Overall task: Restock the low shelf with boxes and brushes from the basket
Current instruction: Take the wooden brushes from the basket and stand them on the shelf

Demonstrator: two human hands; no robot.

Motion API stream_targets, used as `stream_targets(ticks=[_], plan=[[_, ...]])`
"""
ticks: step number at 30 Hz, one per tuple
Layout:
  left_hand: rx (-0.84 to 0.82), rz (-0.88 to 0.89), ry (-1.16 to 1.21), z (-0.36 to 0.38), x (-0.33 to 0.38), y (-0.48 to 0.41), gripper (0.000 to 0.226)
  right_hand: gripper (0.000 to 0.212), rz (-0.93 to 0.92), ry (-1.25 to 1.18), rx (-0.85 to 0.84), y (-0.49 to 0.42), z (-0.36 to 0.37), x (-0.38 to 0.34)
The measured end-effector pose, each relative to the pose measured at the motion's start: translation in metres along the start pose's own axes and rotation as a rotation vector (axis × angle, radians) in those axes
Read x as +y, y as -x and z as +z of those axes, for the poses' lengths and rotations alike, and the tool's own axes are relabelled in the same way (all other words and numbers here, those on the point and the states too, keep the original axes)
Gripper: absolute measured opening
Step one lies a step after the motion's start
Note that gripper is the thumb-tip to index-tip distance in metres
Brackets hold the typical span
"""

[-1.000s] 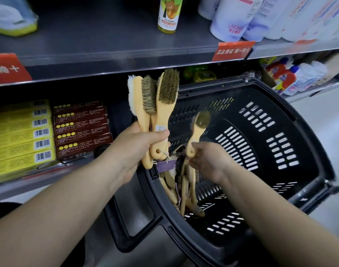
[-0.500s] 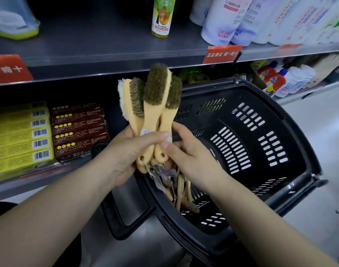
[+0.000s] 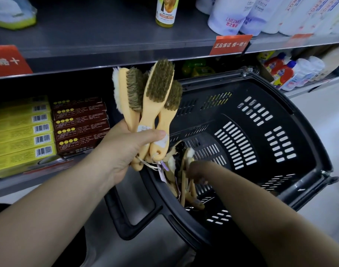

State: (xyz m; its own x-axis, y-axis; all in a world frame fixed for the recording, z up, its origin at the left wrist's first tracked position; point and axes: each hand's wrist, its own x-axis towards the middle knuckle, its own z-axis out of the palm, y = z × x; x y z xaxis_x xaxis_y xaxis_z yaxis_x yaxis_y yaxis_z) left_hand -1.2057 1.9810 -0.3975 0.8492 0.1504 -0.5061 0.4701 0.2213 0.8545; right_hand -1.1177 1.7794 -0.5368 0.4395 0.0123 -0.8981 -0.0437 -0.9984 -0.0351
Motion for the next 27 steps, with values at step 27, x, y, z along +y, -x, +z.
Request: stream_targets(ticks=[27], plan=[[0.005, 0.002, 0.04, -0.006, -0.003, -0.001, 0.02, 0.062, -0.011, 0.264, 0.031, -0.05, 0.059, -0.011]])
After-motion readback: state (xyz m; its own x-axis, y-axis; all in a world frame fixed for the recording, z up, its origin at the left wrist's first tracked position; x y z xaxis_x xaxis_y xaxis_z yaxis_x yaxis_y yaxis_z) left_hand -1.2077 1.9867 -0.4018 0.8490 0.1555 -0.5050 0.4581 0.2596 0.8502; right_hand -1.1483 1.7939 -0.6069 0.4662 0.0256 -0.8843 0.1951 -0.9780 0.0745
